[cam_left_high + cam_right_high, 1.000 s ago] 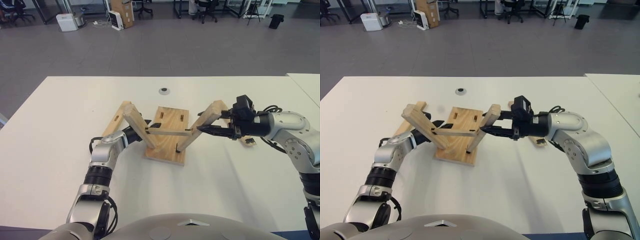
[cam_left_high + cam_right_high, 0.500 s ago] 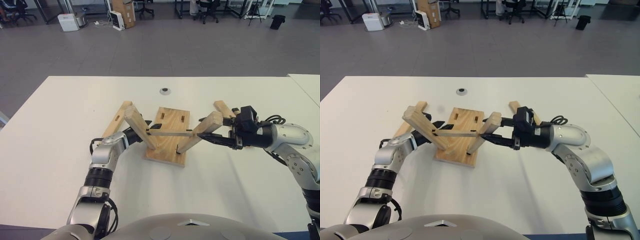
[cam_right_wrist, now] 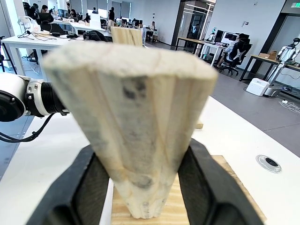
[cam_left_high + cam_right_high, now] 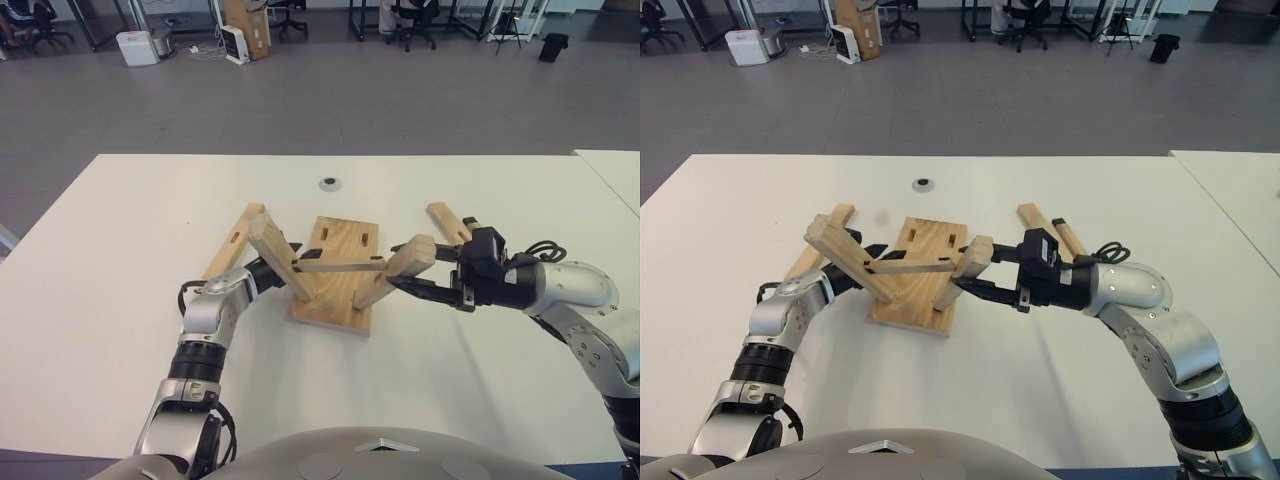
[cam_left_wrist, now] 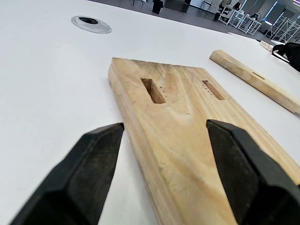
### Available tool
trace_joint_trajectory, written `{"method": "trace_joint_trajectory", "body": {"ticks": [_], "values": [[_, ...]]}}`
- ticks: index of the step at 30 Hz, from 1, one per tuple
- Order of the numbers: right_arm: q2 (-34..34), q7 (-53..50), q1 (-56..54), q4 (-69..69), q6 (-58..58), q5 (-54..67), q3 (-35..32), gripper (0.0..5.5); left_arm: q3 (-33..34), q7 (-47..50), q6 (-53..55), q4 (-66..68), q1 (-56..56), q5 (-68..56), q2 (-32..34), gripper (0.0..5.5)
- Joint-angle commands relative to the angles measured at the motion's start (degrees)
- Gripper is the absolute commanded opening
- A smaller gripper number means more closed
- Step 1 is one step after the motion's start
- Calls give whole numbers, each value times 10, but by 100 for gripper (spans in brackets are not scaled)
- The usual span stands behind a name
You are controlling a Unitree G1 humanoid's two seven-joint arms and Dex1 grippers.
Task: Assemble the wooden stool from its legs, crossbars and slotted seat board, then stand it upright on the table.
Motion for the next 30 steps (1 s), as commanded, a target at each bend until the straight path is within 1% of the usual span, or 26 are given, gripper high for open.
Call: {"method": "trace_joint_trajectory", "body": {"ticks": [1,6,12,14,17,18,25,30], "values": [[-1,-9,14,55,73,-39,61,204,-35,-11,19,-11,9,-3,-26,325],[-6,-5,17,91,63,-49,68,204,-36,-10,18,-12,10,-3,-26,325],[-13,-7,30,103,46,-67,73,204,-34,-8,18,-12,10,-4,-27,325],[-6,-23,26,112,47,-66,67,204,-35,-8,18,-12,11,-4,-28,325],[2,-20,20,109,34,-58,62,204,-39,-6,17,-15,12,-3,-31,325],[2,-15,19,108,28,-61,64,233,-41,-6,17,-16,12,-3,-33,325],[20,-21,7,134,-2,-113,47,370,-51,0,15,-22,14,-1,-46,325],[22,-16,15,134,15,-113,42,370,-50,3,12,-20,15,1,-48,325]]}}
